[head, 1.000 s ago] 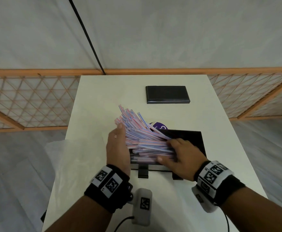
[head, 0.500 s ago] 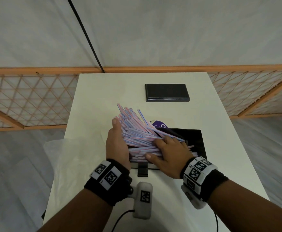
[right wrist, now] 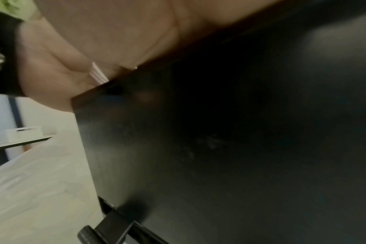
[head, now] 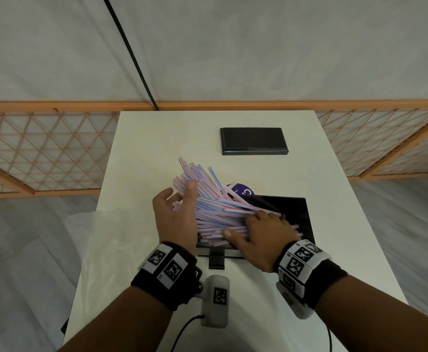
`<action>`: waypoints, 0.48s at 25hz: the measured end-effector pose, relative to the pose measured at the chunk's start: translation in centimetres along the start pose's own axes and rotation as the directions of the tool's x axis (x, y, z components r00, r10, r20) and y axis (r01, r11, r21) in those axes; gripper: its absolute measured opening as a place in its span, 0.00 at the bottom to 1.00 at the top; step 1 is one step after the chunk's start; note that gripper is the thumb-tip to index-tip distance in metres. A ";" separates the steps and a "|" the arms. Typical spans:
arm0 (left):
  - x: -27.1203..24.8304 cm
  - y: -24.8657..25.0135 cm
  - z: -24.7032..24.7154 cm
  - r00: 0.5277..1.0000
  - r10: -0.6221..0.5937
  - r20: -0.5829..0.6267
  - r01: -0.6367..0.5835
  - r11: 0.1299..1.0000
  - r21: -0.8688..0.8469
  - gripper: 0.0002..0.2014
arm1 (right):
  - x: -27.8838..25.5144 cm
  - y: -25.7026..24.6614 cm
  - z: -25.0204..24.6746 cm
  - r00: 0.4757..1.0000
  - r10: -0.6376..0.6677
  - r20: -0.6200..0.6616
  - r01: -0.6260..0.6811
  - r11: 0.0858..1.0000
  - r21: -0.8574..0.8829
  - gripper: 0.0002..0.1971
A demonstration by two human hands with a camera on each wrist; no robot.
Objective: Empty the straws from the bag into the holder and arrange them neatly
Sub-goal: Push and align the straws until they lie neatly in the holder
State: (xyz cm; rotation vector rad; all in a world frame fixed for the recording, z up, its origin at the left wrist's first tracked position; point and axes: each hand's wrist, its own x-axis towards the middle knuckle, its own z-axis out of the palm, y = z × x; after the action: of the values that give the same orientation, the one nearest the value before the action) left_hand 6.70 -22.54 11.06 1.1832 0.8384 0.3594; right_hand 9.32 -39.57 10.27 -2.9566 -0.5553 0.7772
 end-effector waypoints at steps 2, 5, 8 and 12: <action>-0.2 0.2 -0.1 1.000 0.015 0.021 -0.014 0.998 -0.059 0.39 | 0.0 0.4 -0.1 0.999 0.041 0.003 -0.041 0.999 0.000 0.51; -0.5 0.1 -0.3 0.999 -0.022 0.046 0.027 0.993 -0.118 0.40 | -0.3 1.1 -0.7 0.989 -0.001 -0.150 0.008 0.999 0.048 0.37; -0.6 -0.4 -0.7 0.997 -0.068 0.026 0.072 0.982 -0.174 0.47 | -1.2 2.3 -0.7 0.953 -0.200 -0.228 0.244 0.953 0.182 0.27; -0.4 0.1 -0.4 0.994 -0.107 -0.013 0.101 0.966 -0.238 0.55 | -1.6 2.5 0.6 0.964 -0.265 -0.022 0.265 0.964 0.011 0.35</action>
State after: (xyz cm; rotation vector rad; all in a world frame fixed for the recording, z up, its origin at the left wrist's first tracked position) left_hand 6.16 -22.47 11.19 0.9107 0.8514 0.3787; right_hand 8.55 -42.52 10.19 -2.7905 -0.9151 0.7176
